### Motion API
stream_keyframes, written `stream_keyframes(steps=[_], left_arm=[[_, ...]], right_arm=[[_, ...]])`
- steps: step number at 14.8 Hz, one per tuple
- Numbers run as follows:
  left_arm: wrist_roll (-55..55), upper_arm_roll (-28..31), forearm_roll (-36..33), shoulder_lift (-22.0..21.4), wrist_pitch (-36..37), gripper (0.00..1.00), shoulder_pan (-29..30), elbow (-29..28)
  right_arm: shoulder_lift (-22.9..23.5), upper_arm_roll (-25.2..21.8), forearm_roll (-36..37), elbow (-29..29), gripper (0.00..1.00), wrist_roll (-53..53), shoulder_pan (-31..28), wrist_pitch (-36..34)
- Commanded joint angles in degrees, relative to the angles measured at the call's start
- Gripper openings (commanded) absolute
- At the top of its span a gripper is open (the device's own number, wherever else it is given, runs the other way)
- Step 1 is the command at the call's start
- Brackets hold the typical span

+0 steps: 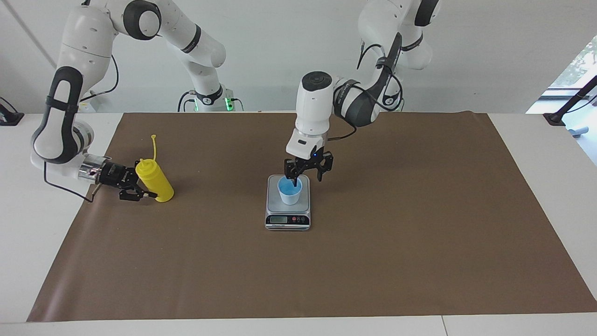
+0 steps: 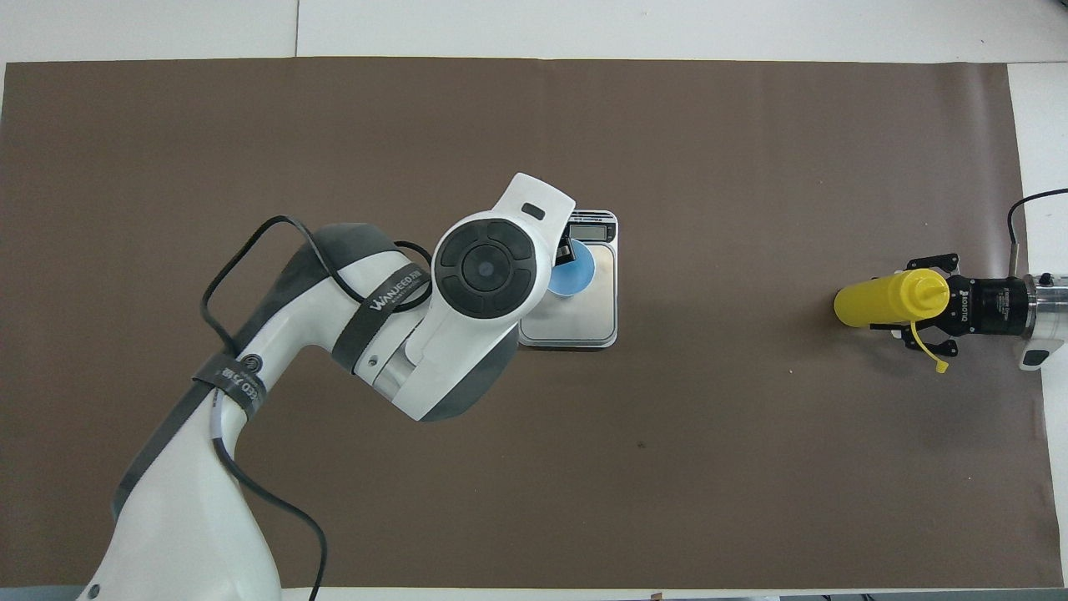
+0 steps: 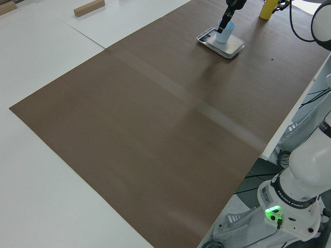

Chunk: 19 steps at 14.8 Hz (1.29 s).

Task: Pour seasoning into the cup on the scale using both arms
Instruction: 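Release the cup on the scale while the right gripper lifts the bottle, then carry the yellow bottle with the right gripper toward the cup on the scale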

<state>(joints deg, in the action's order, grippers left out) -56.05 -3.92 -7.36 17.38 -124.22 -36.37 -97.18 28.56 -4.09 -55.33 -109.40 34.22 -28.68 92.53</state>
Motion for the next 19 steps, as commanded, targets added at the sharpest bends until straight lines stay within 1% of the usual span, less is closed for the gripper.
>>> stream_keyframes(steps=[1,3,5,8,9,10,12,14,16,19], left_arm=[[7.8,-0.1,-1.1,-7.5,0.8,1.00,5.3,-8.3],[13.7,-0.1,-1.1,-10.1,1.3,1.00,9.0,-11.4],[19.8,-0.2,-0.8,-12.1,2.8,1.00,13.7,-12.5],[28.9,-0.1,-0.1,-14.5,6.8,1.00,19.3,-12.5],[31.7,-0.1,1.2,-15.4,7.3,1.00,21.2,-12.4],[35.2,-0.1,3.9,-16.5,8.4,1.00,23.4,-12.2],[41.6,0.1,7.0,-18.5,11.7,1.00,26.7,-11.3],[46.7,0.5,7.1,-19.4,16.4,1.00,28.8,-9.0],[50.4,0.6,7.1,-19.3,21.3,1.00,30.3,-5.2],[52.7,0.8,7.2,-19.4,25.2,1.00,32.3,-2.1]], right_arm=[[-1.1,0.6,-2.8,-1.3,0.00,-1.4,0.2,0.7],[-1.3,0.7,-2.9,-0.6,0.00,-1.0,0.3,0.1],[-2.7,1.3,-3.0,0.8,0.00,1.2,1.5,0.1],[-6.1,1.1,-2.1,1.4,0.00,6.9,5.5,1.2],[-7.0,0.9,-1.9,1.4,0.00,8.0,7.6,1.8],[-8.4,0.9,-0.8,1.4,0.00,10.1,9.7,4.6],[-11.5,1.1,4.5,1.3,0.00,16.4,13.7,9.1],[-13.5,0.9,8.3,1.3,0.00,23.0,18.5,12.9],[-14.6,1.0,13.8,1.3,0.00,30.3,23.2,17.1],[-15.0,0.9,22.4,1.7,0.00,41.4,30.0,21.2]])
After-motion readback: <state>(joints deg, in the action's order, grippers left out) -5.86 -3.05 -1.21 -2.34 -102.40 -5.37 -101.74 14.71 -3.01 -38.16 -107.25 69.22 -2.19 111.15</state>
